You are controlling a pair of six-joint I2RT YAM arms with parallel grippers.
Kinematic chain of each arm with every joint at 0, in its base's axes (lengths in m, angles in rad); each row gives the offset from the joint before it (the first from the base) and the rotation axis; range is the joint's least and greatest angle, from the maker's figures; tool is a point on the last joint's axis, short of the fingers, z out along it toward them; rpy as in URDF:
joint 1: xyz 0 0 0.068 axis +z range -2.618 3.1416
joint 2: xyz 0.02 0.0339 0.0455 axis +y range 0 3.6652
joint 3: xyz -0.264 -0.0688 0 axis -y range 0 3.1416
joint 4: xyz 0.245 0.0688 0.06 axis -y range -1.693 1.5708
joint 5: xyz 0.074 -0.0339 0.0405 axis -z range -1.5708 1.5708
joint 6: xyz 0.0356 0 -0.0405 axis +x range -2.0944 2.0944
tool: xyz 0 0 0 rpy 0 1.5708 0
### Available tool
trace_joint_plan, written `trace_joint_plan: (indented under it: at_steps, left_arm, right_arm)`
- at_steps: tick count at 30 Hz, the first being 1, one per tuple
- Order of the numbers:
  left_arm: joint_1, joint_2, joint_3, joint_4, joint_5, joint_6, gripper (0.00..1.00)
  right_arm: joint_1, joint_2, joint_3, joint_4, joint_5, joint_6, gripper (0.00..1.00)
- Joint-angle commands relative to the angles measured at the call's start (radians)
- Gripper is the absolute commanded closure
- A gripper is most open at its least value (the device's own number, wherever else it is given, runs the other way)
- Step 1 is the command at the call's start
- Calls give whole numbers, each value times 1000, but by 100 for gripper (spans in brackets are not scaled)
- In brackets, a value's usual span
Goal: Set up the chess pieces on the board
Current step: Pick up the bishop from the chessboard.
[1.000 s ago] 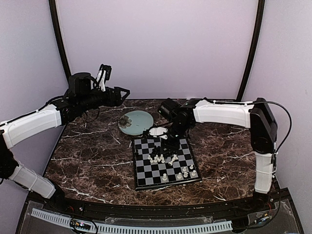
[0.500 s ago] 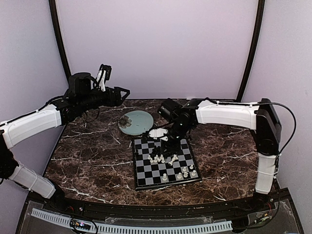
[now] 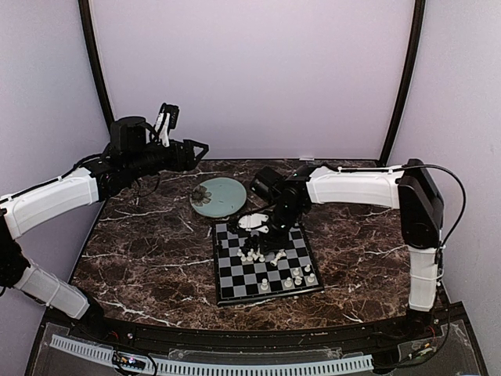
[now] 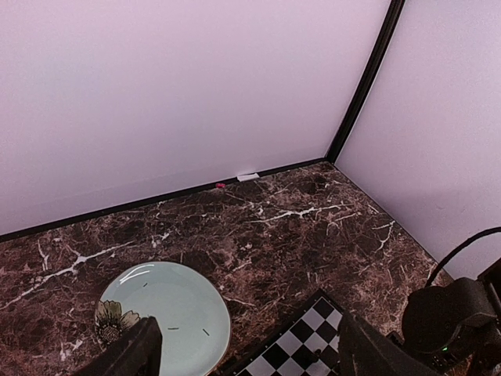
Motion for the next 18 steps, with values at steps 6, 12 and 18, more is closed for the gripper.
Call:
trace_joint_plan:
  at_steps: [6, 12, 18]
  left_arm:
    - [0, -41, 1, -2, 2, 7, 20]
    - [-1, -40, 1, -2, 2, 7, 20]
    - [-2, -41, 2, -3, 0, 7, 20]
  right_arm:
    - [8, 38, 25, 16, 2, -1, 75]
    - [8, 53, 47, 15, -12, 4, 77]
    - [8, 55, 56, 16, -10, 10, 77]
